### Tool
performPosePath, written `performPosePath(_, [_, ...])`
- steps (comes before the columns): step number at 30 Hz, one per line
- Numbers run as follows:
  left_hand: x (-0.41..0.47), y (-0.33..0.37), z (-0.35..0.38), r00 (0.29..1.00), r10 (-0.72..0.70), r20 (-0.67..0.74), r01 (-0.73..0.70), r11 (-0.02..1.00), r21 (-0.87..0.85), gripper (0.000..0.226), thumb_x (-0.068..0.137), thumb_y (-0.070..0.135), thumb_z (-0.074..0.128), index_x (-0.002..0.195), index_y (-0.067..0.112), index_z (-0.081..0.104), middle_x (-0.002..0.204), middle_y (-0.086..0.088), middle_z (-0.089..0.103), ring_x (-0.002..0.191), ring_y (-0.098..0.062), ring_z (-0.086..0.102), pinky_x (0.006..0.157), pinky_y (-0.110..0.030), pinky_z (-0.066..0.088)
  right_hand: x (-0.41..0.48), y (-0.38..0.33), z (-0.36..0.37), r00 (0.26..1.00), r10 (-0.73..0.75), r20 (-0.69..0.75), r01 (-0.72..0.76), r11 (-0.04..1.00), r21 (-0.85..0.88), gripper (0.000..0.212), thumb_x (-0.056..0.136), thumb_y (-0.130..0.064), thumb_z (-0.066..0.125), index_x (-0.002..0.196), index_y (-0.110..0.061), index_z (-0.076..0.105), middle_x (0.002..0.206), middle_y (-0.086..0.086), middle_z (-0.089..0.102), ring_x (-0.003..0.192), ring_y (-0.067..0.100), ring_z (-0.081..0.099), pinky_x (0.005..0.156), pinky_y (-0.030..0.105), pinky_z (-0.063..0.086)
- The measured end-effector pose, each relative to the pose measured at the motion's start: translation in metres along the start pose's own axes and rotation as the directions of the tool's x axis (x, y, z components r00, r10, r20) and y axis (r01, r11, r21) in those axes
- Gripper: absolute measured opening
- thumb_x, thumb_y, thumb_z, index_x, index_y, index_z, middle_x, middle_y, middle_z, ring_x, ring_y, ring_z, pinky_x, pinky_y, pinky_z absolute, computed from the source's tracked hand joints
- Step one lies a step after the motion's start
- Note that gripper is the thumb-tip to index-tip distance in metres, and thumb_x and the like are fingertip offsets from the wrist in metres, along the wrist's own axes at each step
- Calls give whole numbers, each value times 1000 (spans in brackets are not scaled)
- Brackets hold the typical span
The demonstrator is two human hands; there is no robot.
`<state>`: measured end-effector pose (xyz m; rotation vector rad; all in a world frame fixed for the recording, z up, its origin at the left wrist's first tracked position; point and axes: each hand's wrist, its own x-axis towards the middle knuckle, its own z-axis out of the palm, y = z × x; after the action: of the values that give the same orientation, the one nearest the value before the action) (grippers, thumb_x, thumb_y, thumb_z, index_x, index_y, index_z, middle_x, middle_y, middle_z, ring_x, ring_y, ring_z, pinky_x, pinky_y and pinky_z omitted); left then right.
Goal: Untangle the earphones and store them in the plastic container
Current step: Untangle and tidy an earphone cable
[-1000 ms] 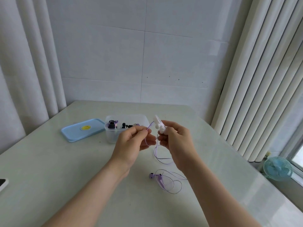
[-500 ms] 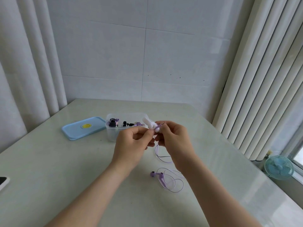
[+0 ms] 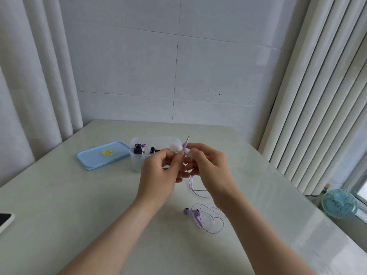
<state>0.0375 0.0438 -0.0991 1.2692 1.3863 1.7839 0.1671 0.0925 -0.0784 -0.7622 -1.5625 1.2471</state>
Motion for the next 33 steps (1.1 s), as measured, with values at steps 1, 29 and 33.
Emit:
performPosePath(1, [1,-1,0,1000,2,9,-2,1000,2,30,101,39,67,93,11,73,84,-7,77,76,-27,79,73,-47,66,-1,0,0,1000,0,8,0,1000,7,19,104,-21,62,105,-16,80,84,15,73,74,20,66,71,38,57])
performPosePath(29, [14,-1,-21,947,-240,215,282,939,-196,29,104,30,63,104,7,81,95,-18,76,82,-27,75,76,-36,64,3,6,-15,966,-211,148,256,851,-459,38,100,-27,72,136,-32,63,88,-6,76,51,9,54,56,21,46])
performPosePath(33, [14,1,-21,952,-266,152,298,921,-253,26,104,29,64,107,7,78,104,-20,79,90,-29,78,78,-39,65,5,8,-23,972,-145,185,209,895,-394,41,100,-19,72,139,-22,64,90,-9,80,77,28,73,77,47,61])
